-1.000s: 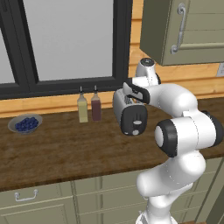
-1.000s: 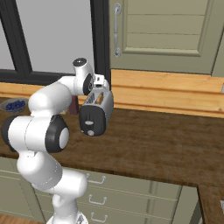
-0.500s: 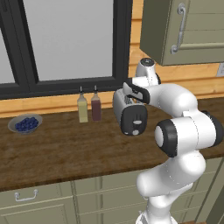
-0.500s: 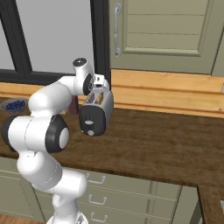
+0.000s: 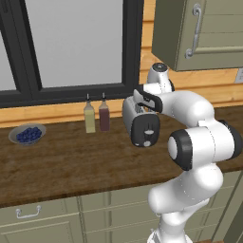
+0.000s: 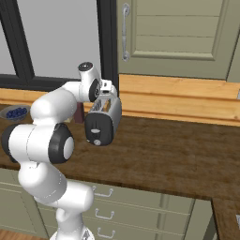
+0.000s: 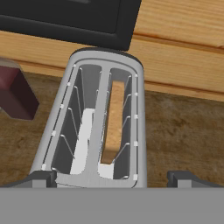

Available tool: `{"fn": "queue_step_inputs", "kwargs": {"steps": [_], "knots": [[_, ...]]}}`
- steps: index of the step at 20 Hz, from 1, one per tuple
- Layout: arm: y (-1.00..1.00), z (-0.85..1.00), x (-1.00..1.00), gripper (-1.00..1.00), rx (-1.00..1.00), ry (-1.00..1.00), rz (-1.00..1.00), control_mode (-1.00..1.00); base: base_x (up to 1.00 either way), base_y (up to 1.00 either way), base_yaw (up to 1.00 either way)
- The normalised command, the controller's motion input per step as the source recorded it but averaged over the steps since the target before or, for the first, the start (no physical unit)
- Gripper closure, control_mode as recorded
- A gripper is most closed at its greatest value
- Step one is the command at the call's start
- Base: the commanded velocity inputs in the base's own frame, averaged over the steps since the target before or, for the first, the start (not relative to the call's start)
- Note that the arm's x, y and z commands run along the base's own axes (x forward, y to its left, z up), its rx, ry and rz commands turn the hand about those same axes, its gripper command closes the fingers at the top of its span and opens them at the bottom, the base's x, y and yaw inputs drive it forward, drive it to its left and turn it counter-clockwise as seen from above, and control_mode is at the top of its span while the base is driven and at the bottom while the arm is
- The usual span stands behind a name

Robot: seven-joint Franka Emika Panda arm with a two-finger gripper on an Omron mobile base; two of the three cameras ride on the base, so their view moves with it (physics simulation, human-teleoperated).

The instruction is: Start the toaster. Once the lever pops up, take the bread to the plate on the dining counter.

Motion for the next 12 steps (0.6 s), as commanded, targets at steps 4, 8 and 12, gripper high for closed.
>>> {"fn": "queue_step_inputs", "kwargs": {"steps": [4,8,12], "knots": [[0.0,0.0,0.0,-1.0,0.0,0.0,0.0,-1.0,0.0,0.0,0.0],[0.0,0.0,0.0,-1.0,0.0,0.0,0.0,-1.0,0.0,0.0,0.0],[0.0,0.0,0.0,-1.0,0.0,0.0,0.0,-1.0,0.0,0.0,0.0]]}}
